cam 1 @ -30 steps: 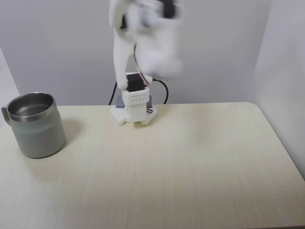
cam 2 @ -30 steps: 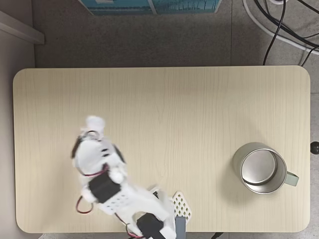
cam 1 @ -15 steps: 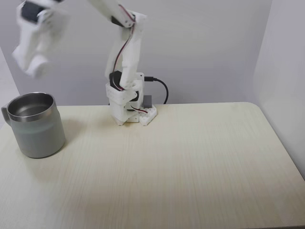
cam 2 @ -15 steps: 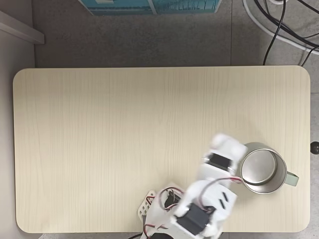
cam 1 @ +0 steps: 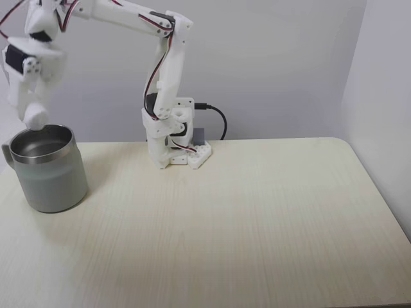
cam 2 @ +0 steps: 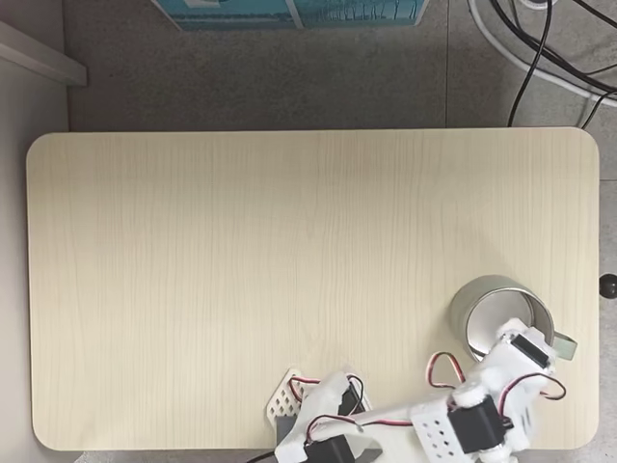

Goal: Grasp a dressing and put it in the cup.

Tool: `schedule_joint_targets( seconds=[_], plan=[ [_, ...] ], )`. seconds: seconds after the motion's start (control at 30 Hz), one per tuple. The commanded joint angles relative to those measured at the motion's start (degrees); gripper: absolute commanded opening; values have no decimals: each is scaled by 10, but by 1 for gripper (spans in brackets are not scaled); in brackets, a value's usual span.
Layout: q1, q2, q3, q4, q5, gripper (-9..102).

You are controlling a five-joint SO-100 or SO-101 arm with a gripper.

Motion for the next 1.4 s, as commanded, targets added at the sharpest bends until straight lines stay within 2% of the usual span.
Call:
schedule_joint_targets(
  seconds=[0.0,0.13,0.2,0.27,0.33,1.37],
  plan=[
    [2,-20,-24,-25,-8,0],
    [1,-38,-44,-36,-10,2],
    [2,-45,-51,-38,-4,9],
    [2,-55,-61,-40,-3,23],
    [10,-63,-65,-40,11,28],
    [-10,-69,-69,-51,-4,29]
  ],
)
